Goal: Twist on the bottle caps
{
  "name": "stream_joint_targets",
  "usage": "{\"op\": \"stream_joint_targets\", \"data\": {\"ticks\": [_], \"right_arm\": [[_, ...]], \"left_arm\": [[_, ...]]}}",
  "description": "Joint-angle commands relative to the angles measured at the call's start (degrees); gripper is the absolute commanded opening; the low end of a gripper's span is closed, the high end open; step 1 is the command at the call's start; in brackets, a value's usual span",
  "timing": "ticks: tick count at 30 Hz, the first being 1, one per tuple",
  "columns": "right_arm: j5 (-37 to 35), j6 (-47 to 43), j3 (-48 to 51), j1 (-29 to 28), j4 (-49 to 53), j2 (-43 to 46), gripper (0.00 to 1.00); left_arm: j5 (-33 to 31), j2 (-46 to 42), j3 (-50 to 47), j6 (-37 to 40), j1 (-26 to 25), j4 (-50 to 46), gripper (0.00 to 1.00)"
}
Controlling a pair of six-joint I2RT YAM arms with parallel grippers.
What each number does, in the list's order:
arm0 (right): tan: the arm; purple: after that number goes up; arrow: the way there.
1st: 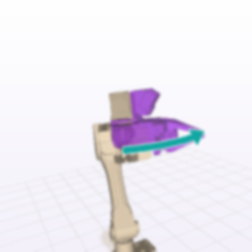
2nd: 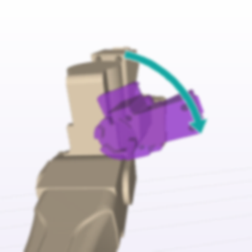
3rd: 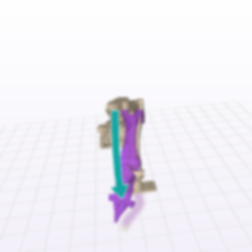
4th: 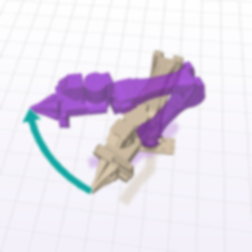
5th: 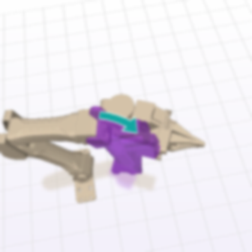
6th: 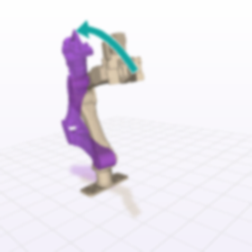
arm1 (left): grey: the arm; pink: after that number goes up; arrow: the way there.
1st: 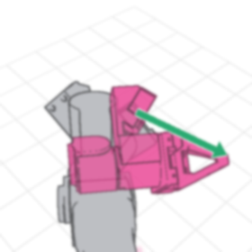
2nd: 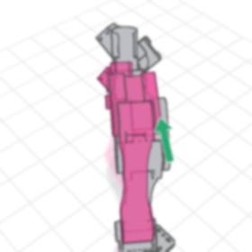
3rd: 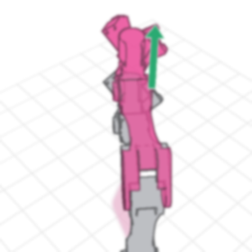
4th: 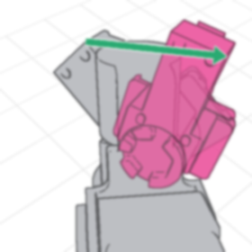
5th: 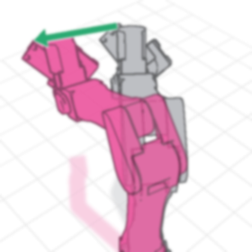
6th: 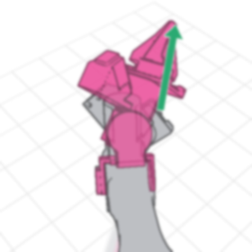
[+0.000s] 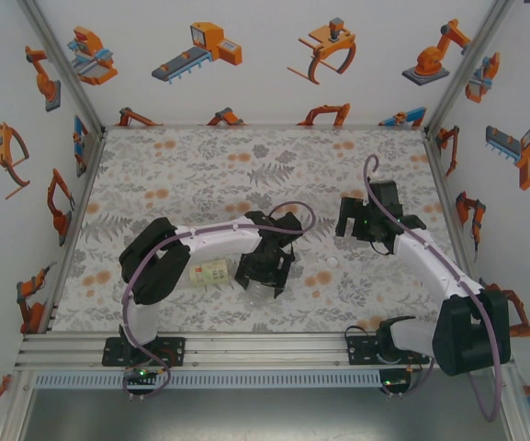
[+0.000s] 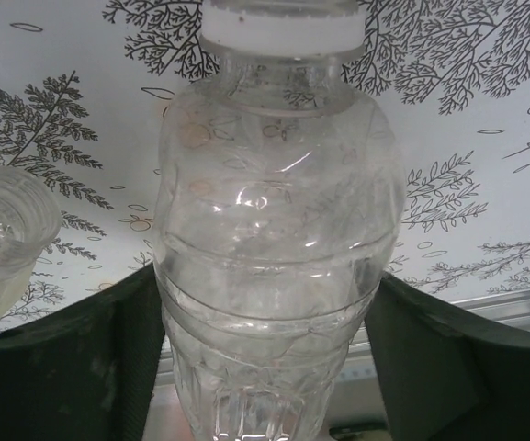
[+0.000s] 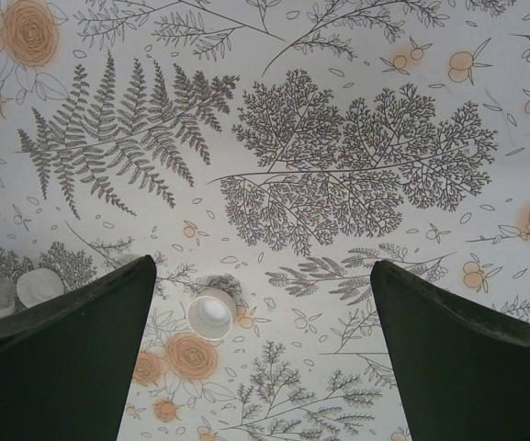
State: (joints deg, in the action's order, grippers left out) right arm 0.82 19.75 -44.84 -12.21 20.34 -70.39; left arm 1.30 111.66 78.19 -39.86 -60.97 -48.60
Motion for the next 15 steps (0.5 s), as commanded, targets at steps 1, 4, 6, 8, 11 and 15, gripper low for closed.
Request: {"op": "stream_joint_targets", "data": {"ticks": [1,4,6,8,11,15], "right_arm": [[0.0,0.5,0.6,-0.3,1.3,1.7,0.89],[0.0,0.6,0.3,-0.3,1.9,1.9,0.88],[-0.1,0.6,-0.3,-0.3,2.6,1.9,0.88],[0.0,0.6,-1.0,-0.3,3.4,1.9,0.88],[0.2,0.8,-2.4,-0.4,5.1,2.0,0.86],[-0.6,0.9,-4.4,-0.5,7.8,2.4,0.85]], "left_arm": [[-0.1,0.4,-0.9,-0.7,-0.5,-0.6,0.66],[-0.5,-0.3,-1.2,-0.7,-0.6,-0.5,0.60],[-0.9,-0.8,-1.0,-0.2,-0.8,-0.6,0.56],[-1.3,-1.7,-0.8,0.5,-0.9,-0.8,0.53],[-2.7,-4.0,-0.6,2.2,-0.9,-1.1,0.52],[-4.6,-8.7,-1.2,6.7,-0.9,0.5,0.49]]}}
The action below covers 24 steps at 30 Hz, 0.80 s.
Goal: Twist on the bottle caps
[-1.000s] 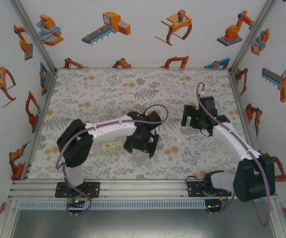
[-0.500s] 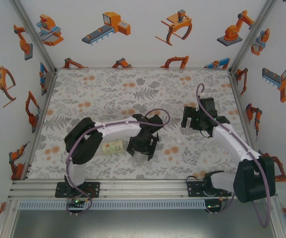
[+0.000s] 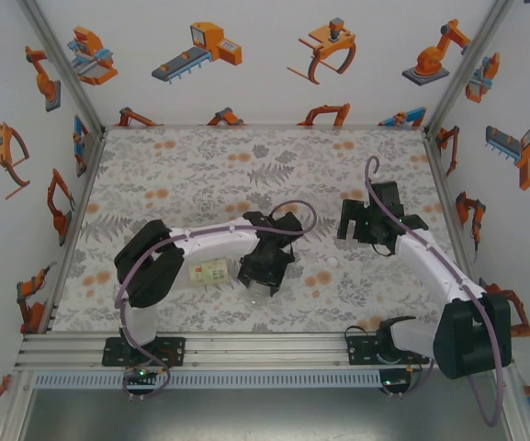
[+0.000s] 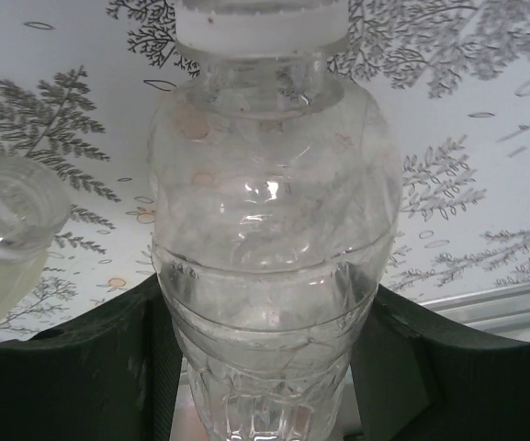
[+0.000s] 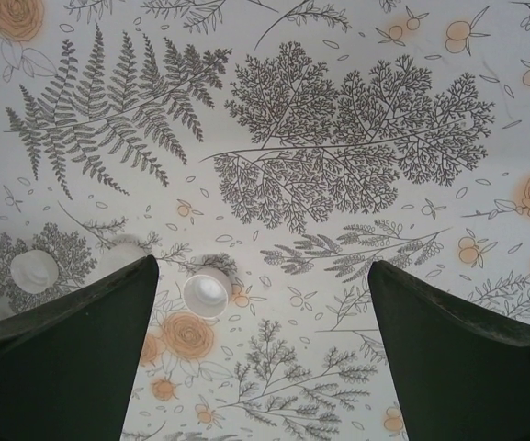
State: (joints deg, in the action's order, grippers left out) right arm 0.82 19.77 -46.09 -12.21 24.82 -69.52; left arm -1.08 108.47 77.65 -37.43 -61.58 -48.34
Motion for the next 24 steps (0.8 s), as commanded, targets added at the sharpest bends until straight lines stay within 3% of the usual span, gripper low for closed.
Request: {"op": "stream_joint_targets", "data": {"ticks": [1,5,12,15,19,22,24], "right_arm": [[-0.6,0.9,-4.0,-0.7,4.3,1.6,0.84],[0.2,1.4,-7.3,-1.5,7.8,1.1,0.84],[0.9,3.1,-13.8,-3.7,14.1,-1.3,0.82],[1.9,3.8,-17.0,-5.4,17.1,-2.8,0.80],[0.6,4.9,-20.4,-9.1,21.1,-4.3,0.80],[-0.1,6.3,-21.7,-11.5,23.3,-4.8,0.80],[-0.8,7.4,-21.7,-13.0,24.0,-5.2,0.79]], "left_arm": [[-2.7,-7.0,-1.3,5.9,-0.2,1.4,0.47],[-0.7,-14.5,-5.7,13.4,0.4,8.8,0.44],[11.9,-27.1,-15.7,25.5,4.4,24.9,0.39],[16.4,-32.0,-20.7,29.1,6.8,31.2,0.29],[20.0,-37.0,-25.6,34.2,9.2,36.7,0.26],[22.5,-41.0,-29.9,38.4,10.8,41.5,0.16],[23.9,-43.3,-33.9,38.4,12.5,47.0,0.16]]}}
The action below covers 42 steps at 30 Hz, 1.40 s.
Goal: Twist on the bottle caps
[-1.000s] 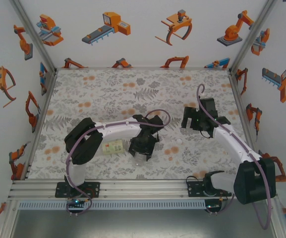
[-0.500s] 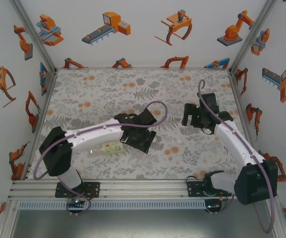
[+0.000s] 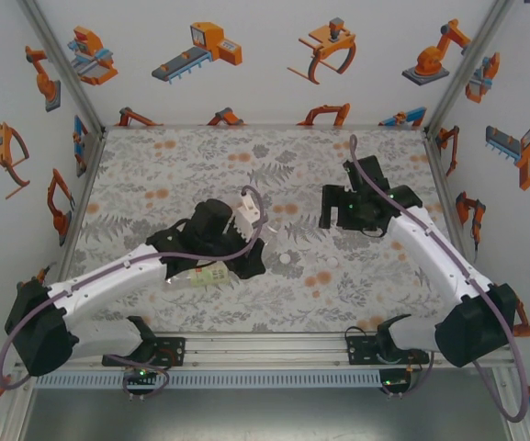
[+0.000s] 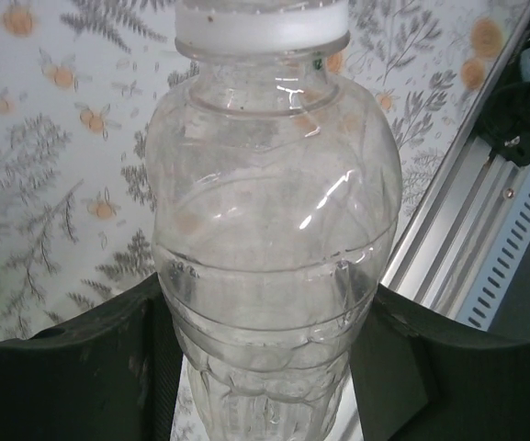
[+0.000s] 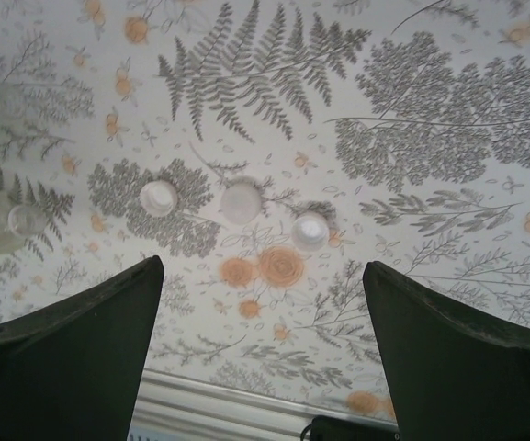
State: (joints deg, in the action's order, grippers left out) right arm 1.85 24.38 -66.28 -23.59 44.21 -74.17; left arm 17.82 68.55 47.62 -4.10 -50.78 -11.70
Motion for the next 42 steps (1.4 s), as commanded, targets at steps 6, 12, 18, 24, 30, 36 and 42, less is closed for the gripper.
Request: {"op": "stream_joint_targets", "data": {"ticks": [6,12,18,24,30,36,42], "right_arm": [[-3.3,6.2,0.7,-5.3,4.0,-0.9,0.78],[-3.3,8.3,5.0,-6.5,1.7,-1.8,0.77],[-0.6,8.8,9.2,-6.6,-2.5,-3.6,0.71],[0.9,9.2,10.1,-7.6,-5.6,-6.1,0.67],[0.7,9.9,8.7,-8.9,-7.3,-9.2,0.66],[-1.3,10.7,5.3,-12.3,-6.9,-13.0,0.64],[-2.4,12.3,2.2,-16.4,-7.5,-17.2,0.62]], "left_arm": [[4.2,-11.1,-13.9,5.6,3.2,24.9,0.10],[-1.1,-17.6,-18.8,4.9,3.9,28.4,0.00],[-2.4,-23.2,-22.8,3.2,4.1,30.6,0.00],[-4.2,-30.7,-27.2,2.6,4.2,32.6,0.00],[-6.2,-36.9,-26.3,4.2,4.2,25.4,0.00],[-9.8,-41.8,-26.5,3.3,4.2,21.2,0.00],[-11.2,-43.4,-26.8,2.3,4.2,18.5,0.00]]}}
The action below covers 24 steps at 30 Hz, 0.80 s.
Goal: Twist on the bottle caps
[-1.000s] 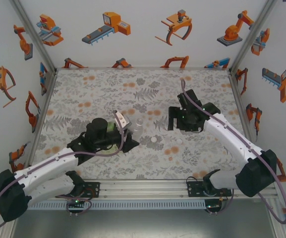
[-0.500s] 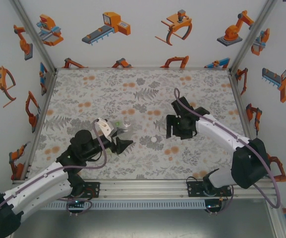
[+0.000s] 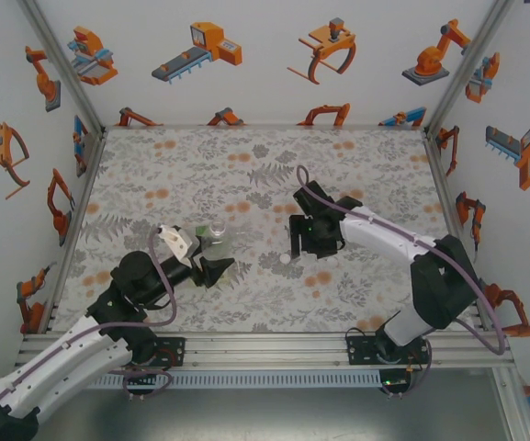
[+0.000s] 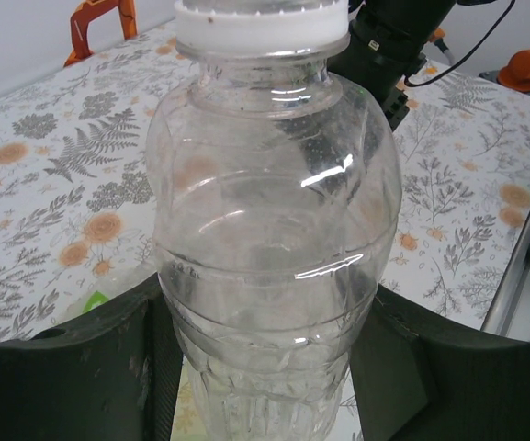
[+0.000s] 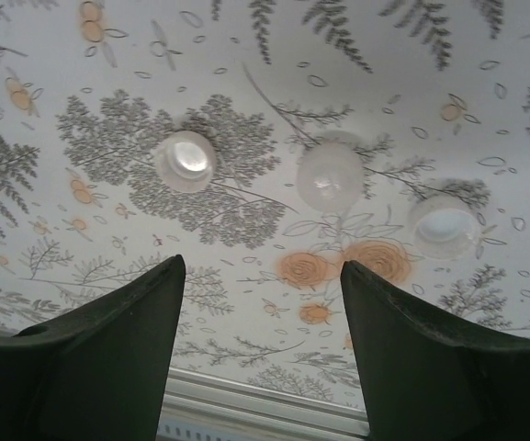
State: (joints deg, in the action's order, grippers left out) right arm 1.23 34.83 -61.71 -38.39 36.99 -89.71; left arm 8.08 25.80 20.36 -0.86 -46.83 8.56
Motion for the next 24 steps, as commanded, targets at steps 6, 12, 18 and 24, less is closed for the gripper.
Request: {"op": "stream_joint_targets", "data": {"ticks": [6,12,18,24], "right_arm": [[-1.9,2.9,-4.8,-3.7,-1.6,-5.0,0.60],[-3.0,2.9,-6.0,-4.1,-1.1,-6.6,0.59],[-3.3,3.0,-3.5,-2.0,-0.5,-5.0,0.58],[-3.2,3.0,3.0,3.0,-0.4,0.6,0.58]], "left_arm": [[-1.9,-0.3,0.4,-1.9,0.3,-1.8,0.00],[-1.9,0.1,0.6,-2.1,0.3,-2.2,0.00],[-2.5,0.2,0.8,-2.4,0.3,-2.8,0.00],[-2.6,0.9,1.2,-2.6,0.3,-3.4,0.00]]}}
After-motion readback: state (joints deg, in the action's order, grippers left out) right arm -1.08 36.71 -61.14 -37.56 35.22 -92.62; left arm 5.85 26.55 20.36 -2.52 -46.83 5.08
